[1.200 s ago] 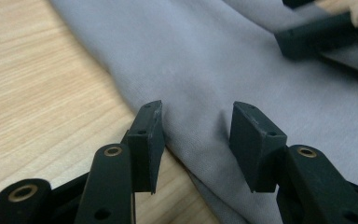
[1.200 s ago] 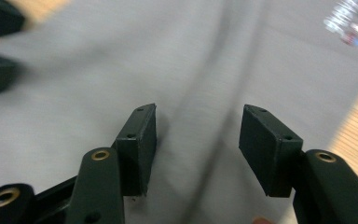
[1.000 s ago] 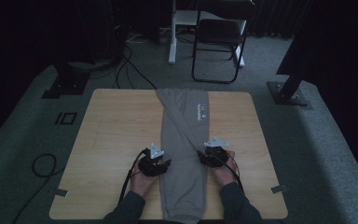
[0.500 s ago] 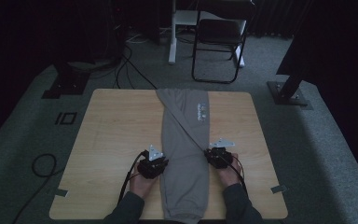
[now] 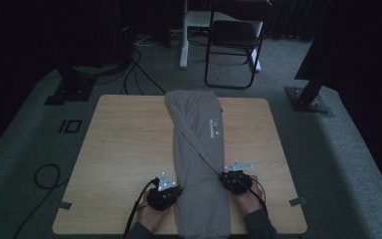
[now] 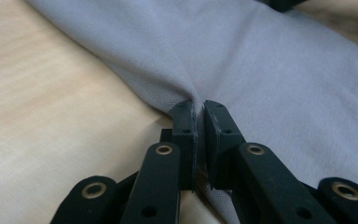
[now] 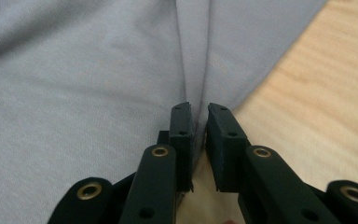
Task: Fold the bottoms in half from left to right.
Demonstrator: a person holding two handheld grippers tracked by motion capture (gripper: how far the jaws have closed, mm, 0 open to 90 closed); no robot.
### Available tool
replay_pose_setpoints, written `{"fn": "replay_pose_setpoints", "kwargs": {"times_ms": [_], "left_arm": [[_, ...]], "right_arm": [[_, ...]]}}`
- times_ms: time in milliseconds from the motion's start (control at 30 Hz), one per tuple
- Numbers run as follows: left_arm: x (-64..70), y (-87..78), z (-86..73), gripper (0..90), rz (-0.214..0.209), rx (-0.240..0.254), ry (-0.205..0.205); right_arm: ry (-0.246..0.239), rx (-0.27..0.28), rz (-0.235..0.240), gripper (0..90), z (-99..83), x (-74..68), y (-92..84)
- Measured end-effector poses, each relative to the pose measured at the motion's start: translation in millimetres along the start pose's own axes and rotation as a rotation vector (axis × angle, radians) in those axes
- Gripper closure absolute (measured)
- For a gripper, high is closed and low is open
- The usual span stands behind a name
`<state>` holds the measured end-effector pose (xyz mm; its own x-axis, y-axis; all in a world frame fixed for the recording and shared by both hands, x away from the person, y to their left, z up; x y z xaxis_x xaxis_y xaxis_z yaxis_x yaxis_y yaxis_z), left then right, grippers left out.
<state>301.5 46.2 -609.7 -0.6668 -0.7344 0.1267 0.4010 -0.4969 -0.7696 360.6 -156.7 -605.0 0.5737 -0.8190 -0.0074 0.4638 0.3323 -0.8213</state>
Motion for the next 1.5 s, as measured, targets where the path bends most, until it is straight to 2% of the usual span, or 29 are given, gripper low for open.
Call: {"fn": "replay_pose_setpoints", "kwargs": {"times_ms": [67, 100, 167, 233, 300, 333, 467, 533, 633, 733, 800, 900, 1000, 1067, 1133, 1200, 1300, 1367, 1433, 1467, 1500], "left_arm": [[8.9, -3.5, -5.2, 83.6, -0.025, -0.014, 0.022], [11.4, -5.0, -6.7, 81.1, -0.028, -0.021, 0.045], [11.7, -8.1, -4.6, 70.5, -0.020, 0.000, 0.073], [5.6, -13.1, 4.7, 63.4, -0.010, 0.042, 0.064], [0.9, -15.1, 10.8, 59.5, 0.005, 0.059, 0.056], [-11.6, -16.9, 22.6, 58.1, 0.050, 0.081, 0.050], [-43.5, -3.9, 42.7, 57.9, 0.149, 0.081, 0.016], [-57.3, 6.2, 49.6, 58.1, 0.188, 0.063, -0.003], [-71.2, 18.9, 57.1, 59.0, 0.222, 0.040, -0.015], [-78.8, 27.4, 62.3, 61.8, 0.236, 0.032, -0.034], [-82.0, 31.1, 63.2, 64.6, 0.254, 0.019, -0.028], [-81.7, 34.8, 63.4, 72.1, 0.236, 0.027, -0.035], [-81.2, 35.4, 63.0, 83.3, 0.263, 0.020, -0.020], [-81.8, 34.6, 62.4, 87.2, 0.266, 0.020, -0.025], [-82.5, 32.6, 61.6, 88.3, 0.276, 0.027, -0.032], [-80.9, 28.3, 62.3, 88.7, 0.277, 0.049, -0.036], [-76.0, 16.7, 67.9, 88.8, 0.281, 0.111, -0.041], [-71.1, 8.9, 73.6, 89.0, 0.278, 0.150, -0.036], [-68.5, 6.8, 76.4, 88.5, 0.272, 0.158, -0.028], [-66.0, 7.1, 80.5, 85.4, 0.292, 0.157, -0.010], [-65.4, 9.2, 81.7, 82.9, 0.291, 0.149, -0.007]], "right_arm": [[-0.013, -0.014, 0.012, 79.9, -7.0, -2.9, -5.3], [-0.019, -0.019, 0.015, 78.7, -9.6, -4.2, -7.4], [-0.038, -0.022, 0.002, 72.3, -12.5, -5.6, -9.9], [-0.064, -0.013, -0.023, 62.1, -10.4, -6.4, -8.9], [-0.085, -0.011, -0.042, 57.4, -4.1, -8.0, -4.9], [-0.101, -0.007, -0.053, 55.7, 0.6, -9.0, -2.3], [-0.153, 0.001, -0.082, 54.3, 23.3, -11.1, 13.9], [-0.149, -0.004, -0.101, 54.5, 36.1, -8.9, 21.8], [-0.148, -0.002, -0.107, 54.8, 54.4, -6.4, 34.5], [-0.162, 0.001, -0.118, 55.0, 71.1, -6.4, 45.5], [-0.178, 0.006, -0.128, 55.1, 80.8, -8.1, 51.9], [-0.203, 0.005, -0.131, 56.2, 92.3, -9.3, 59.4], [-0.181, 0.002, -0.114, 76.6, 99.2, -5.1, 60.1], [-0.154, 0.006, -0.120, 88.8, 101.0, 1.1, 54.7], [-0.117, 0.028, -0.086, 89.8, 100.8, 4.8, 45.5], [-0.109, 0.062, -0.067, 89.9, 99.8, 6.7, 34.4], [-0.102, 0.107, -0.060, 89.9, 98.2, 9.3, 19.6], [-0.080, 0.143, -0.056, 89.9, 97.9, 11.8, 10.4], [-0.045, 0.183, -0.052, 89.8, 96.4, 15.6, 0.9], [-0.027, 0.197, -0.055, 89.8, 94.7, 19.1, -2.1], [-0.009, 0.196, -0.070, 89.8, 91.9, 23.8, -2.6]]}}
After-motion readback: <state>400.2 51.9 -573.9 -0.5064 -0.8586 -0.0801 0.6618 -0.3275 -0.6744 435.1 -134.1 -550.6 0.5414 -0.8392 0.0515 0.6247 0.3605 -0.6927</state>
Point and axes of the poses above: each handheld gripper's, and its own axes: y roughly forward along the jaws, z roughly out of its top, x roughly to its right, the point moved 8 cm from there along y, roughly forward along the jaws, and after that the axes turned 9 degrees about -x, right-handed, at the moved point
